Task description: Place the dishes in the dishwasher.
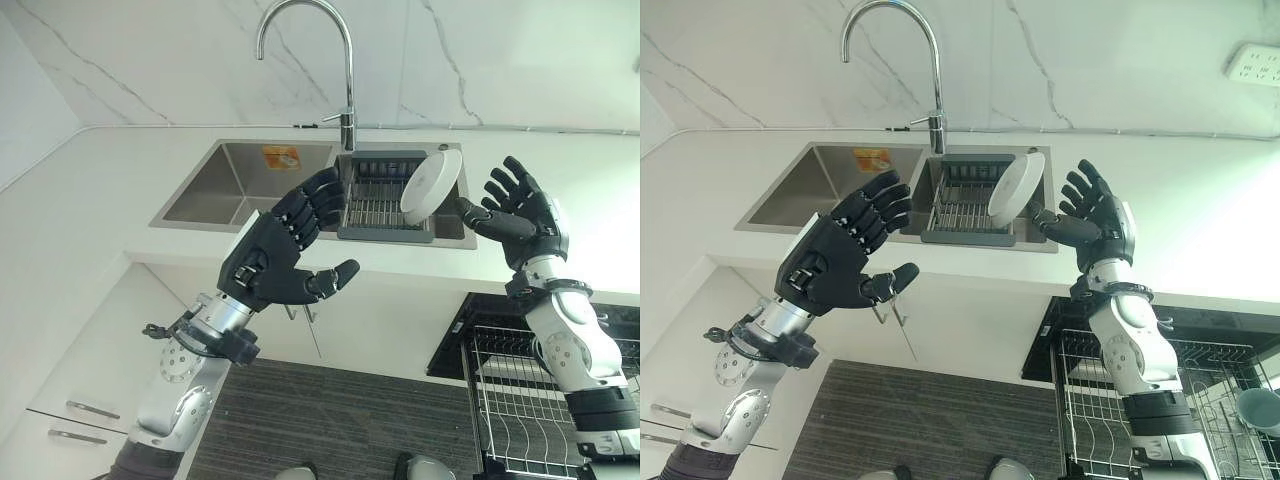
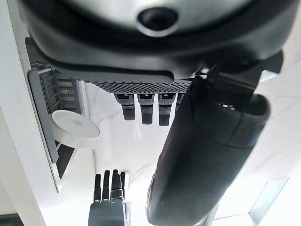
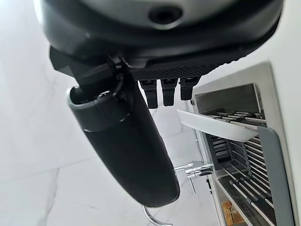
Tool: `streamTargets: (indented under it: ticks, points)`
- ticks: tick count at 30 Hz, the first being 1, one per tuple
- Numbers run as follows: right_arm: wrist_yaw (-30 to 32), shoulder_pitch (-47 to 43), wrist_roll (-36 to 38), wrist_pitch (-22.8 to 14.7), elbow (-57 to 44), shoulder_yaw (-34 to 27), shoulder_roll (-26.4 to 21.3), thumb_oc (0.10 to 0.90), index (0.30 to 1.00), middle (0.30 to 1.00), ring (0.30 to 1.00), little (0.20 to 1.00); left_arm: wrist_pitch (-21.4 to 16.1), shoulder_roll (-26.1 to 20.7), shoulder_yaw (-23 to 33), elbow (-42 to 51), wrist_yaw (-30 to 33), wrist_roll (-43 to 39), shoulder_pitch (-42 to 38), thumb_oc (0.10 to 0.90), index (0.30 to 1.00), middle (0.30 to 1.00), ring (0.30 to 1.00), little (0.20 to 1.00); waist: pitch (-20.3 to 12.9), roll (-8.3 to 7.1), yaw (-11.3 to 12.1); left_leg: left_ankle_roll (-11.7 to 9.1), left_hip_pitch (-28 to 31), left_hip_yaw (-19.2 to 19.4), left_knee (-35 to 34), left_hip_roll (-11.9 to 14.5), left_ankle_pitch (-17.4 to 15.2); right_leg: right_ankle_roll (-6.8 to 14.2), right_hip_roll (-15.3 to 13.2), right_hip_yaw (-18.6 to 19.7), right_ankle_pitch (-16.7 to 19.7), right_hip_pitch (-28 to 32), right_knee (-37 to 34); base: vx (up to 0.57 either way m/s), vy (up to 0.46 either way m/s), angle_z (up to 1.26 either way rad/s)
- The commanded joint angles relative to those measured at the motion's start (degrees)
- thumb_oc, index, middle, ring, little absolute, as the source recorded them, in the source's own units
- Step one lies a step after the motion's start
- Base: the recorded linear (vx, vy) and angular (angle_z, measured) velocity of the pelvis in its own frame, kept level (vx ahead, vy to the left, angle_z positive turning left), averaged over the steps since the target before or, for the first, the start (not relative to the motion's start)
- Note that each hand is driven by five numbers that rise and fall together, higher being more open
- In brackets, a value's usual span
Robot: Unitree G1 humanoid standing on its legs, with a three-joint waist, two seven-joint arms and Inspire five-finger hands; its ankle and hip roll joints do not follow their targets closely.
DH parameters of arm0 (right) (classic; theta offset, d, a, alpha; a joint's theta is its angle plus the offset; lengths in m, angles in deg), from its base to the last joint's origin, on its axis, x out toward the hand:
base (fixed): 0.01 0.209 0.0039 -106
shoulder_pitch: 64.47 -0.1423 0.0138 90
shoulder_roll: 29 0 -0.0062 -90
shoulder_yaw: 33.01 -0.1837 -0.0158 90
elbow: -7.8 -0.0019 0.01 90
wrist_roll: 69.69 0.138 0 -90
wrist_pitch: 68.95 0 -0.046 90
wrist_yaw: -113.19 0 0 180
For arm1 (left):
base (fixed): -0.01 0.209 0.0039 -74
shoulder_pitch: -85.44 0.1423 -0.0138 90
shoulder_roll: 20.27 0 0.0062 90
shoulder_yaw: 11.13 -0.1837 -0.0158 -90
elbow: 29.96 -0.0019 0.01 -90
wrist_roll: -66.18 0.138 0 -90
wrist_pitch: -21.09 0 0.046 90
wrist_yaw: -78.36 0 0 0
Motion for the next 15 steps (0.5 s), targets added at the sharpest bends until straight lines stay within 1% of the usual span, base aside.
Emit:
streamTargets:
  ticks: [1, 2, 3, 5, 6, 10, 15]
  points:
    - [-0.7, -11.0, 3.0, -4.0, 2.7, -2.4, -3.7, 0.8, 0.9, 0.9, 0.9, 0.9, -5.8, -1.9, 2.8, 2.9, 0.7, -4.2, -5.6, 0.8, 0.9, 0.9, 0.9, 0.9, -4.3, -3.08, -0.1, 1.1, 0.4, -0.4, 4.5, -0.4, -9.2, 5.3, 0.0, -0.3, -3.5, 8.0, -7.4, 0.01, 0.019, 0.12]
    - [-0.1, -11.8, 1.6, -3.7, 4.1, -2.3, -4.4, 0.8, 0.9, 0.9, 0.9, 0.9, -5.9, -1.9, 2.8, 2.6, 0.8, -4.3, -5.8, 0.8, 0.9, 0.9, 0.9, 0.9, -4.4, -3.15, 0.1, 1.0, 0.4, -0.6, 4.5, -0.4, -9.2, 5.2, 0.0, -0.4, -3.5, 8.1, -7.4, 0.01, 0.024, 0.13]
    - [0.1, -12.4, 1.6, -3.5, 5.1, -2.1, -5.0, 0.8, 0.9, 0.9, 0.9, 0.9, -5.8, -1.9, 2.8, 2.5, 0.9, -4.3, -5.8, 0.8, 0.9, 0.9, 0.9, 0.9, -4.4, -3.21, 0.3, 1.0, 0.4, -0.7, 4.5, -0.5, -9.2, 5.2, -0.1, -0.5, -3.6, 8.2, -7.4, 0.0, 0.018, 0.1]
    - [-0.6, -13.4, 3.2, -2.8, 7.4, -2.3, -6.0, 0.8, 0.9, 0.9, 0.9, 0.9, -6.0, -2.1, 2.8, 2.3, 1.0, -4.4, -5.7, 0.8, 0.9, 0.9, 0.9, 0.9, -4.6, -3.28, 0.5, 1.0, 0.4, -0.8, 4.5, -0.5, -9.2, 5.2, -0.1, -0.6, -3.7, 8.4, -7.4, 0.0, 0.008, 0.02]
    - [-0.9, -14.7, 3.8, -3.0, 10.4, -2.0, -7.0, 0.8, 0.9, 0.9, 0.9, 0.9, -6.1, -2.2, 2.5, 2.0, 1.1, -4.5, -6.2, 0.8, 0.9, 0.9, 0.9, 0.9, -4.7, -3.38, 0.8, 0.9, 0.4, -1.1, 4.5, -0.6, -9.1, 5.2, -0.1, -0.8, -3.7, 8.6, -7.4, 0.0, 0.012, 0.05]
    - [-0.9, -17.0, 5.3, -2.5, 14.7, -1.8, -8.2, 0.8, 0.9, 0.9, 0.9, 0.9, -6.2, -2.6, 2.1, 1.4, 1.4, -4.9, -6.9, 0.8, 0.9, 0.9, 0.9, 0.9, -4.7, -3.4, 1.3, 0.8, 0.4, -1.5, 4.5, -0.7, -9.0, 5.1, -0.2, -1.2, -3.9, 8.9, -7.4, -0.01, 0.005, 0.08]
    - [-0.8, -18.9, 9.7, -1.9, 19.1, -1.7, -8.7, 0.8, 0.9, 0.9, 0.9, 0.9, -5.6, -3.3, 1.7, 1.0, 1.9, -5.8, -7.5, 0.8, 0.9, 0.9, 0.9, 0.9, -4.7, -3.24, 1.8, 0.8, 0.4, -1.9, 4.5, -0.8, -8.9, 5.1, -0.2, -1.4, -4.0, 9.3, -7.4, -0.01, -0.004, 0.06]
